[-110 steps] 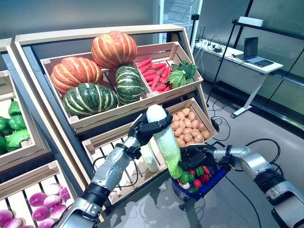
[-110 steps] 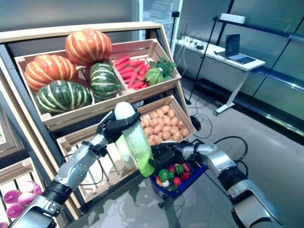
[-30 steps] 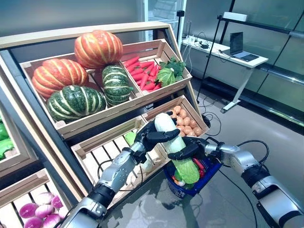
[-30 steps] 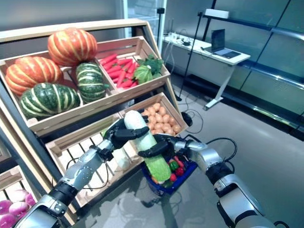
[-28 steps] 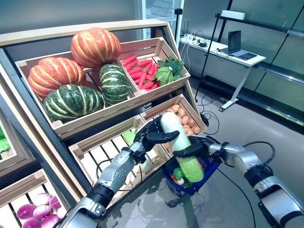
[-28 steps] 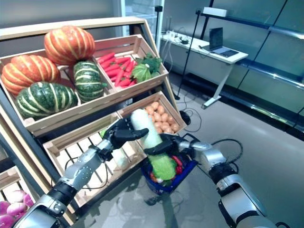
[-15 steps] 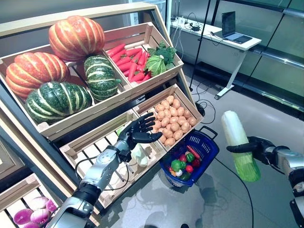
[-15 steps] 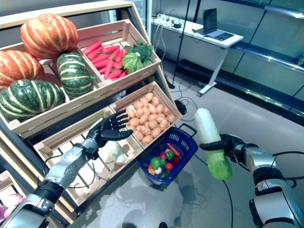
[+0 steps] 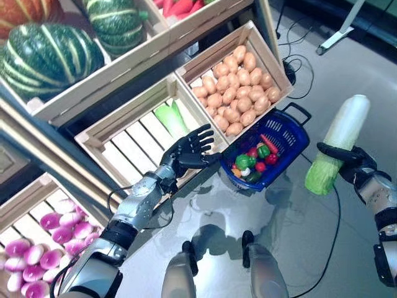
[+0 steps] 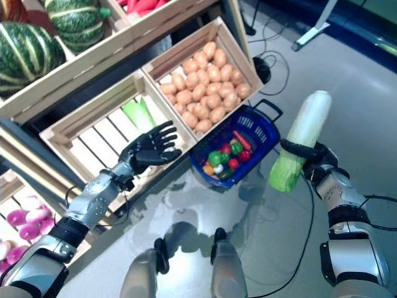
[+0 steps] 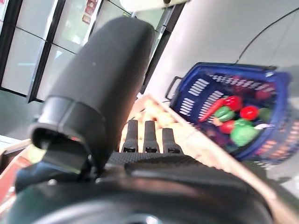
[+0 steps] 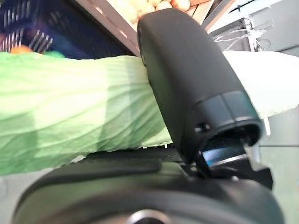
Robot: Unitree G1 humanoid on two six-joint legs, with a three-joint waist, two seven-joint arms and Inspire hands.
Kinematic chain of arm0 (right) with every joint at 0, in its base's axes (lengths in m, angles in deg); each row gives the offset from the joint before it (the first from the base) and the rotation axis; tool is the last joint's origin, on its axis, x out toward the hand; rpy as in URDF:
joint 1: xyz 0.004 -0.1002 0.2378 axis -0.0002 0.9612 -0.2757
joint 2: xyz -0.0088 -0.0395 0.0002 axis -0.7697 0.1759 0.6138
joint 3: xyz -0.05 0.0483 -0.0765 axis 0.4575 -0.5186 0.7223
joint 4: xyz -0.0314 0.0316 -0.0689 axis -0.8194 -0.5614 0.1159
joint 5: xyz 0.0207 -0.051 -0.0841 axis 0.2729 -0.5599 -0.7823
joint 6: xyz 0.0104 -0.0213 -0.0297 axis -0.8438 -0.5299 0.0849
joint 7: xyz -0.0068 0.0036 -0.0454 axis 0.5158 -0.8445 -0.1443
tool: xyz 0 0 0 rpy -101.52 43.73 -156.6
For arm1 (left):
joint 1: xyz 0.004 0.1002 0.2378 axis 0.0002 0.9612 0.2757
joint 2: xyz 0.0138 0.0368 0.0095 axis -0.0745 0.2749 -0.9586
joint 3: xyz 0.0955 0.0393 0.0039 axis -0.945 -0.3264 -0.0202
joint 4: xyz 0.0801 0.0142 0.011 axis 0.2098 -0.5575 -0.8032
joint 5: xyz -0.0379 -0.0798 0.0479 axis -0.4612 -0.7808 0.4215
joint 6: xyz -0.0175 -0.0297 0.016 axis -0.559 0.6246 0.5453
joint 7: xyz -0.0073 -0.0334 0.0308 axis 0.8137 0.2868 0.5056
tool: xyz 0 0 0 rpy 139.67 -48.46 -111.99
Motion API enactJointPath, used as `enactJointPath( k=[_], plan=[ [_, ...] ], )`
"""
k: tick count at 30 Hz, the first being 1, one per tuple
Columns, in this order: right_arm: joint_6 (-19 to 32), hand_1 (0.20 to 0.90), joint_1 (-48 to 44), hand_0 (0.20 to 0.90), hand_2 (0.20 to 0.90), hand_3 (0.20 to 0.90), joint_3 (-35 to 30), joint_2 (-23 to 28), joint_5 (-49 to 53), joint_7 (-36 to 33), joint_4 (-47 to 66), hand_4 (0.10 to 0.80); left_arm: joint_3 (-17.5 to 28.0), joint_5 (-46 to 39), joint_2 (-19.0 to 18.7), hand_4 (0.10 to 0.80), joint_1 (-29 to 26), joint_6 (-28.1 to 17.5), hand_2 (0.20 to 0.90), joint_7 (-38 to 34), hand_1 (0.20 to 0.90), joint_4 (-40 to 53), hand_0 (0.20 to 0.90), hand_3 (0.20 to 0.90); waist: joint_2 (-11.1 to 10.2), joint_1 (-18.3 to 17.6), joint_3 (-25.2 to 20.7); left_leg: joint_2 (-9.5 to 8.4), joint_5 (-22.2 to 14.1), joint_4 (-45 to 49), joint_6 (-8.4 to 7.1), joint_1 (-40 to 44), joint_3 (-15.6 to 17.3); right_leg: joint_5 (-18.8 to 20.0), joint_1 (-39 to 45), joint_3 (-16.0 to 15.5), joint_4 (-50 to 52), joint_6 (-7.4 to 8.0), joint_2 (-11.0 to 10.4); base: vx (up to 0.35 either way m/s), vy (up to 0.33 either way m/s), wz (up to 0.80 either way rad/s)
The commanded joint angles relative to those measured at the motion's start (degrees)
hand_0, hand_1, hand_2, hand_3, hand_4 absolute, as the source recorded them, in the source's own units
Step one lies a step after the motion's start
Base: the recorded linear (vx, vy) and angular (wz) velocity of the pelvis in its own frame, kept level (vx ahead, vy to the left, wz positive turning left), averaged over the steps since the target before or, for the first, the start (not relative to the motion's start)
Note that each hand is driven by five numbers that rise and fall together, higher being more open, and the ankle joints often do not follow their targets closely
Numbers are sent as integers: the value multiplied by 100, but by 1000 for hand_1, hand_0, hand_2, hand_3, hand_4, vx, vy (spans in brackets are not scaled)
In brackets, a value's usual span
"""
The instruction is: Put vegetables into the basket
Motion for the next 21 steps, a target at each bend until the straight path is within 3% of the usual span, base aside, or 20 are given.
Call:
enactJointPath(
  k=[1, 5, 7, 9, 11, 21],
  plan=[
    [1042, 300, -952, 300, 300, 300, -369, 92, 829, -115, -278, 400, 18, -619, -42, 800, -347, -793, 900, 30, 900, 834, 900, 900, 107, 91, -174, -49, -171, 675, 6, -518, -61, -308, -134, -71, 1036, -429, -346, -144, 85, 17],
    [1097, 300, -1473, 300, 300, 300, -314, 285, 1095, -50, -499, 400, -25, -889, -198, 800, -519, -823, 900, -118, 900, 1145, 900, 900, 280, 129, 21, -139, -442, 1423, 66, -1067, -103, -564, -759, 16, 1826, -487, -607, -117, 56, 10],
    [1101, 300, -1660, 300, 300, 300, -255, 350, 1136, -88, -483, 400, -33, -878, -250, 800, -566, -846, 900, -165, 900, 1239, 900, 900, 330, 146, 78, -176, -639, 1713, 19, -1237, -159, -746, -948, 89, 2108, -466, -651, -52, 1, 12],
    [1086, 300, -1848, 300, 300, 300, -204, 406, 1103, -149, -476, 400, -32, -892, -306, 800, -622, -839, 900, -212, 900, 1329, 900, 900, 370, 152, 141, -191, -596, 1873, 56, -1449, -149, -703, -1174, 75, 2264, -512, -711, -95, -15, 15],
    [1056, 300, -2106, 300, 300, 300, -60, 452, 1031, -201, -500, 400, -75, -969, -382, 800, -716, -850, 900, -329, 900, 1455, 900, 900, 411, 178, 201, -217, -812, 2190, 0, -1670, -223, -887, -1405, 172, 2556, -462, -745, -10, -38, 19],
    [665, 300, -2931, 300, 300, 300, 523, 466, 904, -3, -841, 400, -37, -887, -539, 800, -1205, -981, 900, -382, 900, 1755, 900, 900, 505, 282, 424, -202, -918, 2789, 80, -2436, -298, -1041, -2265, 275, 3254, -482, -846, -77, -40, 9]
  ],
)
